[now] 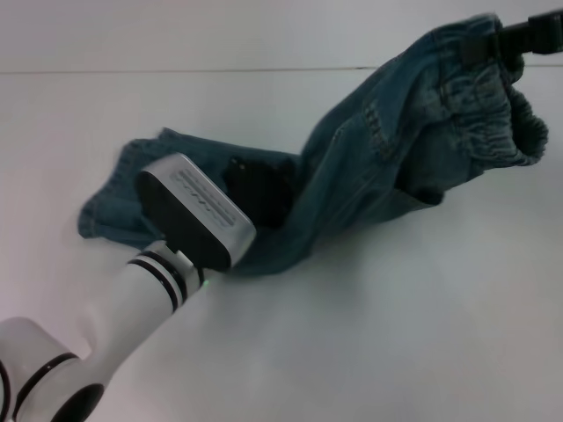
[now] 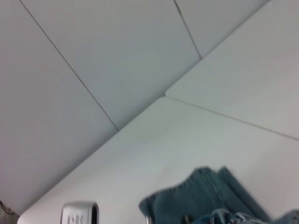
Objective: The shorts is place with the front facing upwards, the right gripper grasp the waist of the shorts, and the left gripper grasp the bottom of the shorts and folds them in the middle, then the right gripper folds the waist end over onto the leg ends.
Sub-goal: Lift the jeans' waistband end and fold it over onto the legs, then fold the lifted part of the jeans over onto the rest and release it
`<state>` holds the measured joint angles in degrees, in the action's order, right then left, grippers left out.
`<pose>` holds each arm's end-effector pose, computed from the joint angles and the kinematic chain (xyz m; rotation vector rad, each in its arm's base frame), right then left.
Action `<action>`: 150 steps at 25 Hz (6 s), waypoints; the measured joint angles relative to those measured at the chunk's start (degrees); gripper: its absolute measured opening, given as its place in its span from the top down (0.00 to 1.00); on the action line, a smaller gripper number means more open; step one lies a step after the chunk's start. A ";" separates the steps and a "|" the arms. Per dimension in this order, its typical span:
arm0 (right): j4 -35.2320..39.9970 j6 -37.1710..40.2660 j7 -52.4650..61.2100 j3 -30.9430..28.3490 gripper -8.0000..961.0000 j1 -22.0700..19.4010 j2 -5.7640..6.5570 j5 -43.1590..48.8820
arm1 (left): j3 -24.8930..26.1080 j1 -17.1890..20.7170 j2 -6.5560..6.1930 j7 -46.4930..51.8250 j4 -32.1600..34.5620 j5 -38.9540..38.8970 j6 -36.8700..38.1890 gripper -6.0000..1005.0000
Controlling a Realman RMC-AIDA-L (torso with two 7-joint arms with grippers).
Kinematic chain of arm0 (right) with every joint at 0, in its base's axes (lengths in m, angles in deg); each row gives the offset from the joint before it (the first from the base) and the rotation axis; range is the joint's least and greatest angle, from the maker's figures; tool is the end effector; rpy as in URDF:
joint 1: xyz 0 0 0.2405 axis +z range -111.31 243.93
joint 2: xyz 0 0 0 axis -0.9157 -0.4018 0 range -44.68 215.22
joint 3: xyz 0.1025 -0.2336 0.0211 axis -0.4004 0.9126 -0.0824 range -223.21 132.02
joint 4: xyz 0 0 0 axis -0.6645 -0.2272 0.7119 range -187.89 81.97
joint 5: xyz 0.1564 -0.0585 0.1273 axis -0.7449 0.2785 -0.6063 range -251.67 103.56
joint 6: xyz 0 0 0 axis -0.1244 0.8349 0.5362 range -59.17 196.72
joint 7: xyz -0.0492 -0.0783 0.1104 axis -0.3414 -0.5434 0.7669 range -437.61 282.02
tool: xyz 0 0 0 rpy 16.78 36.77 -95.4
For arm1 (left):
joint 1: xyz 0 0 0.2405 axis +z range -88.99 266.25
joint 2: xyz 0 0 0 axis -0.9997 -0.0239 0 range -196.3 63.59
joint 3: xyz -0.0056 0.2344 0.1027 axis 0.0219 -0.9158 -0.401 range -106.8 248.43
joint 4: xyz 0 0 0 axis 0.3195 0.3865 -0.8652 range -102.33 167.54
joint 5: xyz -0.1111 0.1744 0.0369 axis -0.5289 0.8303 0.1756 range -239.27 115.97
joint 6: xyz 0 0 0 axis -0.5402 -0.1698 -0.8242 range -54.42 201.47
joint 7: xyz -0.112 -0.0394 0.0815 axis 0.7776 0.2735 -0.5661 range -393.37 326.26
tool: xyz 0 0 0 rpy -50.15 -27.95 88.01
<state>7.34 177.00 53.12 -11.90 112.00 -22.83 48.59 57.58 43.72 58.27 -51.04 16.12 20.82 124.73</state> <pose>0.1613 0.3872 0.1393 -2.7447 1.0639 0.5239 -0.2163 0.3456 -0.1488 -2.2009 -0.0975 -0.4047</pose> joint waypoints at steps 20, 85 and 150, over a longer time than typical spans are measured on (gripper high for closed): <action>0.28 -0.55 0.97 1.67 0.90 2.48 -0.40 -1.53 | 8.30 2.10 0.01 0.94 -9.16 12.82 0.29 0.98; -27.70 -7.48 -5.84 30.31 0.15 22.52 -8.67 3.69 | 2.60 29.27 -0.70 64.06 34.47 13.86 29.39 0.98; -35.23 -47.97 -51.02 33.81 0.06 1.74 -11.58 -40.40 | 6.01 28.56 -1.00 65.13 34.76 13.26 30.31 0.93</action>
<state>-27.89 129.02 2.10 21.92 113.74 -34.41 8.19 63.58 72.28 57.27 14.09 50.88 34.08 155.04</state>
